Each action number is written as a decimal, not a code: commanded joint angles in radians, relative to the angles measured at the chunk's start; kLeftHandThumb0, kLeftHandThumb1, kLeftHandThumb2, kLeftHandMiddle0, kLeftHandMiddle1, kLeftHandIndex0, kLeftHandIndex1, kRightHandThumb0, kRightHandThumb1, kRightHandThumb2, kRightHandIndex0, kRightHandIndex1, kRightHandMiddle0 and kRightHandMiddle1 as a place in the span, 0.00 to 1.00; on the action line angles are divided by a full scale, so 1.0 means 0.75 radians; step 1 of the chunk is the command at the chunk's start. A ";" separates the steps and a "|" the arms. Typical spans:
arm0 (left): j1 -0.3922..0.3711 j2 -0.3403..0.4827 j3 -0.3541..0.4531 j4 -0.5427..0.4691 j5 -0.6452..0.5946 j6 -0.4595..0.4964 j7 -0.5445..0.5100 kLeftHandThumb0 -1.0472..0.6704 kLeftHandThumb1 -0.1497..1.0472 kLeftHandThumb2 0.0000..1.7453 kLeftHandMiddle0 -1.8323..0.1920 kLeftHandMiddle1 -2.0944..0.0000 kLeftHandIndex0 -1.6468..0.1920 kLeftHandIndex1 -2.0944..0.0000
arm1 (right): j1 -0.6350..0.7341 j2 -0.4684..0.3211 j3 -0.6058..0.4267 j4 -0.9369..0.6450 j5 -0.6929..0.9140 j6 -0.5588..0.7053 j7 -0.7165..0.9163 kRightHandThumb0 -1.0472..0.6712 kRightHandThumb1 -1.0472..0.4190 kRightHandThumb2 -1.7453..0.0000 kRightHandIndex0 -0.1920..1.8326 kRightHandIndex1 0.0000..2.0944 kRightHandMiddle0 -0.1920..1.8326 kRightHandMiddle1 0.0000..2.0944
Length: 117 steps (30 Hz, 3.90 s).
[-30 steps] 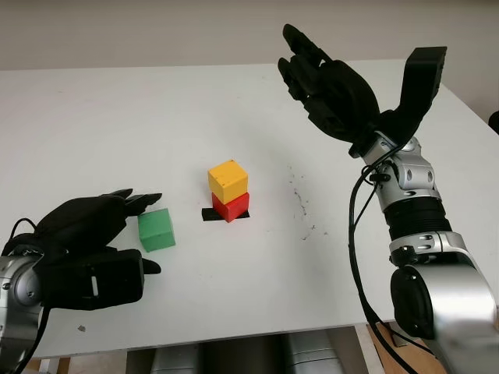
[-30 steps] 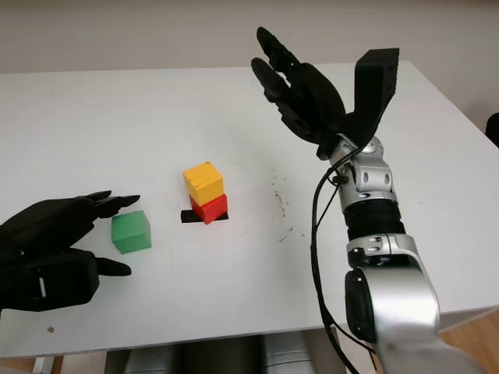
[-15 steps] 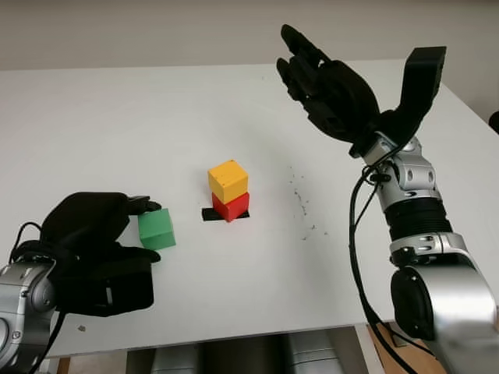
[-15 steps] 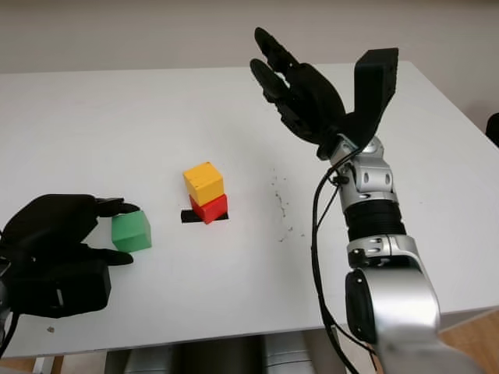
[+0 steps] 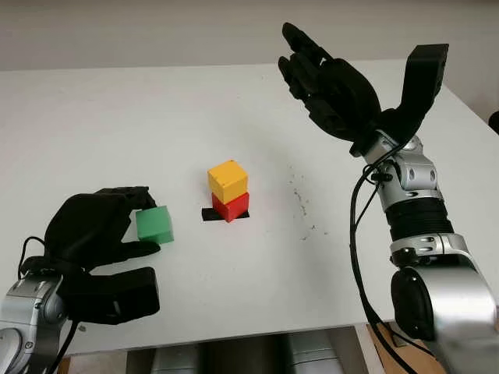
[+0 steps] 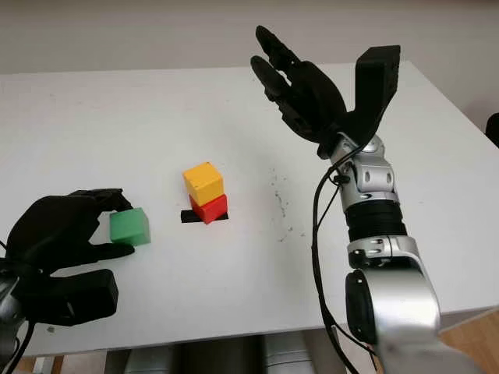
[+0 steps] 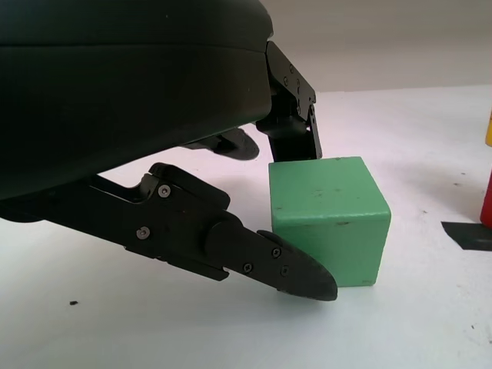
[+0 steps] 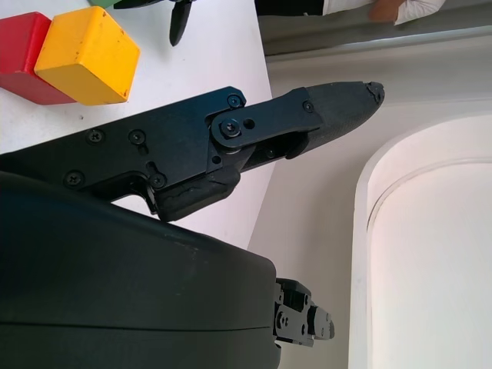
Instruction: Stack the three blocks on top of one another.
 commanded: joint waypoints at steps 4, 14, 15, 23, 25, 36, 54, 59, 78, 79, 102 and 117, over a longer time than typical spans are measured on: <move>0.027 -0.093 0.042 -0.006 -0.108 0.008 0.027 0.38 0.93 0.03 0.81 0.98 0.68 0.37 | 0.008 -0.006 -0.005 -0.026 0.005 0.012 -0.006 0.14 0.00 0.94 0.01 0.02 0.06 0.03; -0.016 -0.292 0.202 -0.131 -0.571 0.107 -0.035 0.43 0.93 0.03 0.83 0.98 0.75 0.23 | 0.027 -0.013 0.004 -0.046 -0.002 0.010 0.008 0.14 0.00 0.93 0.00 0.02 0.05 0.02; -0.026 -0.302 0.214 -0.145 -0.598 0.124 -0.038 0.44 0.93 0.03 0.83 0.98 0.75 0.23 | 0.028 -0.013 0.005 -0.045 -0.003 0.011 0.008 0.14 0.00 0.93 0.00 0.02 0.05 0.02; -0.130 -0.320 0.296 -0.210 -0.762 0.233 -0.056 0.41 0.92 0.03 0.83 0.97 0.74 0.20 | 0.034 -0.008 0.009 -0.048 -0.012 0.008 0.007 0.15 0.00 0.93 0.00 0.01 0.04 0.02; -0.149 -0.330 0.307 -0.208 -0.795 0.247 -0.050 0.41 0.92 0.03 0.82 0.97 0.74 0.20 | 0.036 -0.008 0.009 -0.048 -0.014 0.006 0.010 0.15 0.00 0.93 0.00 0.01 0.04 0.02; -0.286 -0.391 0.345 -0.254 -0.951 0.345 -0.005 0.42 0.93 0.03 0.80 0.97 0.73 0.21 | 0.040 -0.006 0.011 -0.047 -0.018 0.019 -0.002 0.16 0.00 0.93 0.00 0.02 0.04 0.03; -0.961 0.066 0.003 -0.104 -0.971 0.944 -0.439 0.42 0.88 0.03 0.79 0.97 0.69 0.23 | 0.058 0.047 0.039 -0.063 -0.061 -0.079 -0.076 0.11 0.00 0.59 0.00 0.00 0.00 0.00; -1.081 0.104 -0.117 -0.038 -0.943 1.015 -0.500 0.42 0.87 0.03 0.77 0.97 0.68 0.23 | 0.088 0.068 0.063 -0.100 -0.100 -0.107 -0.139 0.10 0.00 0.58 0.00 0.00 0.00 0.00; -1.300 0.102 -0.360 0.133 -0.816 1.033 -0.606 0.42 0.90 0.03 0.76 0.97 0.70 0.22 | 0.165 0.091 0.124 -0.187 -0.122 -0.029 -0.143 0.11 0.00 0.56 0.00 0.00 0.00 0.00; -1.301 0.103 -0.360 0.141 -0.813 1.016 -0.610 0.42 0.90 0.03 0.76 0.97 0.70 0.22 | 0.167 0.092 0.126 -0.191 -0.122 -0.026 -0.144 0.11 0.00 0.56 0.00 0.00 0.00 0.00; -1.275 -0.074 -0.236 0.175 -0.897 1.090 -0.547 0.40 0.90 0.03 0.77 0.98 0.71 0.20 | 0.193 0.101 0.117 -0.203 -0.103 -0.013 -0.168 0.11 0.00 0.59 0.00 0.00 0.00 0.00; -1.190 -0.105 -0.274 0.183 -0.894 1.067 -0.467 0.39 0.89 0.03 0.75 0.97 0.70 0.22 | 0.196 0.096 0.120 -0.228 -0.101 0.023 -0.168 0.11 0.00 0.59 0.00 0.00 0.00 0.00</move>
